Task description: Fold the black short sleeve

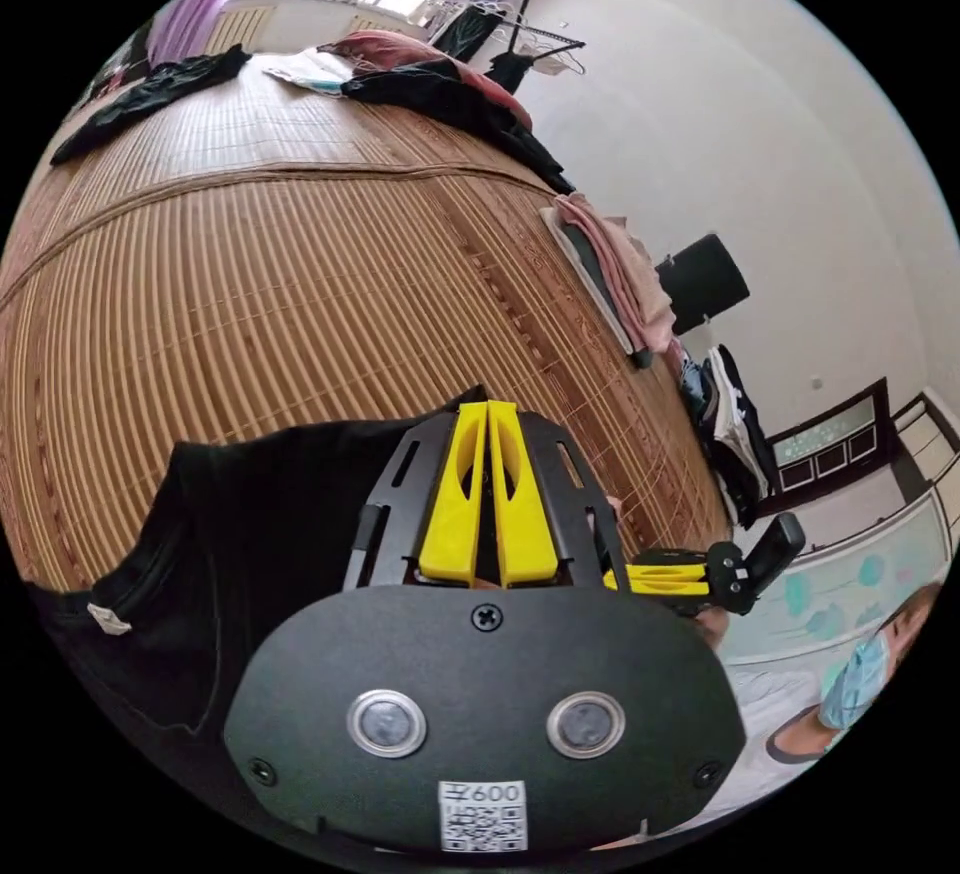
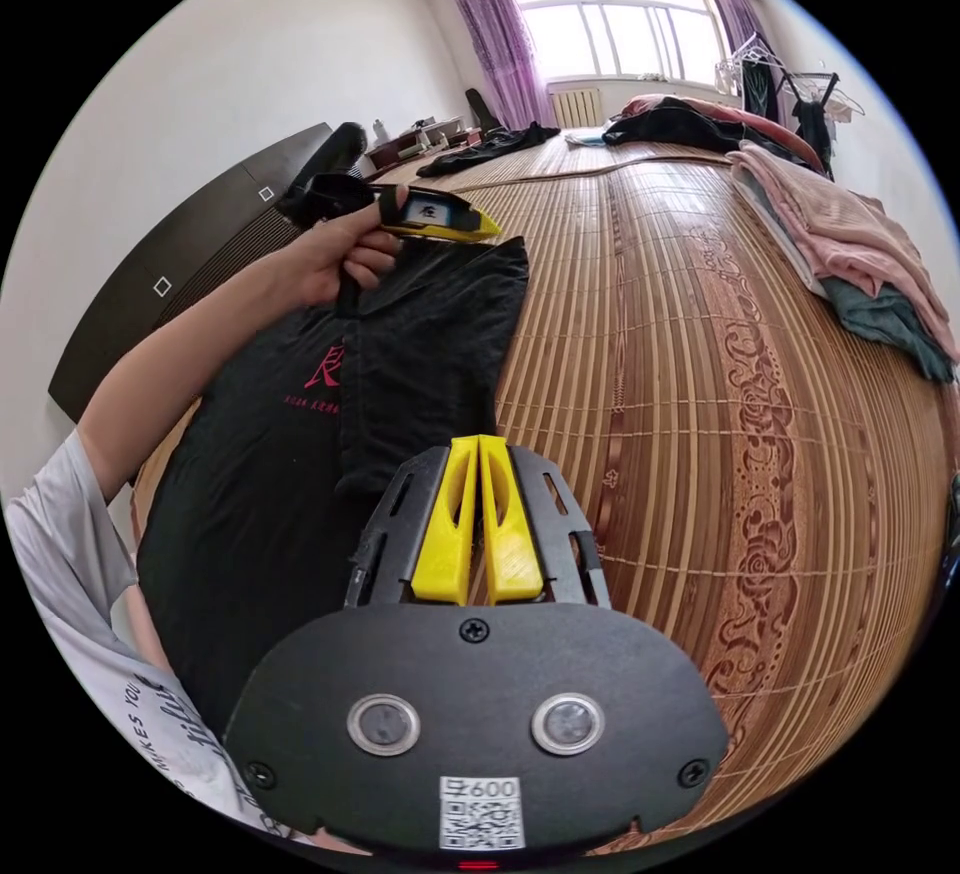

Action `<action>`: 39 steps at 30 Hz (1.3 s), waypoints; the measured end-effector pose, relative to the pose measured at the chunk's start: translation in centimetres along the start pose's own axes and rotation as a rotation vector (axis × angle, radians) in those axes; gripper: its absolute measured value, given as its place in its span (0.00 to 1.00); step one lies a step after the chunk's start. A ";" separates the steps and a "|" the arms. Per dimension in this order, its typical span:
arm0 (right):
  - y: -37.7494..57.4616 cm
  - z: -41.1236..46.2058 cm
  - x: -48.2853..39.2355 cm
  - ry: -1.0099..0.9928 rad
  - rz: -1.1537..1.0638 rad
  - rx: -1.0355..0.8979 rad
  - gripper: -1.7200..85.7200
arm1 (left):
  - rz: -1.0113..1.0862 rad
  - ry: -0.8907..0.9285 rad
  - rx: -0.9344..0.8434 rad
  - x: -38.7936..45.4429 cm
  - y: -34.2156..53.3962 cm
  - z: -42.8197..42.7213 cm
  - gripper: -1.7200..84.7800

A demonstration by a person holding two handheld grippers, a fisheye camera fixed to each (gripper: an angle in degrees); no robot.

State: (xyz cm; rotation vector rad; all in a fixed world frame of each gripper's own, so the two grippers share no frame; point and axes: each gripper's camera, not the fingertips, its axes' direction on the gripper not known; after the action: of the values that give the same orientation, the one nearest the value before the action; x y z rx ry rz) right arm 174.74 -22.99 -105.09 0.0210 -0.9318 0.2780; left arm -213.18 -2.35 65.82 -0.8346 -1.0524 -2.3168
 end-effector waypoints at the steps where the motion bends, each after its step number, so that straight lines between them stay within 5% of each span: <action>1: 0.2 -0.1 -0.3 0.000 -0.024 -0.006 0.01 | 0.020 -0.039 -0.021 0.4 -0.4 1.1 0.02; 10: 0.8 -2.3 -0.9 0.010 -0.049 -0.079 0.01 | 0.055 -0.177 0.002 -2.7 1.8 4.2 0.02; 15: 1.1 -4.0 -3.6 -0.013 -0.099 0.063 0.01 | 0.051 -0.193 0.027 -5.3 3.6 4.8 0.02; 21: 2.2 1.3 -3.6 -0.025 -0.184 -0.170 0.01 | 0.124 -0.404 0.066 -5.6 6.6 6.4 0.02; 27: 4.5 -3.0 1.2 0.029 -0.129 -0.106 0.01 | 0.067 -0.271 0.078 -12.1 8.7 6.0 0.02; 32: 4.3 -1.8 2.0 -0.173 -0.074 0.040 0.01 | 0.054 -0.227 0.088 -16.6 11.2 6.1 0.02; 39: 5.9 2.9 1.5 -0.091 -0.158 -0.102 0.01 | 0.067 -0.258 0.087 -20.5 14.7 7.0 0.02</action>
State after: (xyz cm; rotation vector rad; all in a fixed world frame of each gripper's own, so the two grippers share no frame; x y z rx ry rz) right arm 171.82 -17.37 -102.74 0.0133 -1.0276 0.0828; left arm -187.17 -2.52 62.86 -1.1388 -1.2022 -2.1313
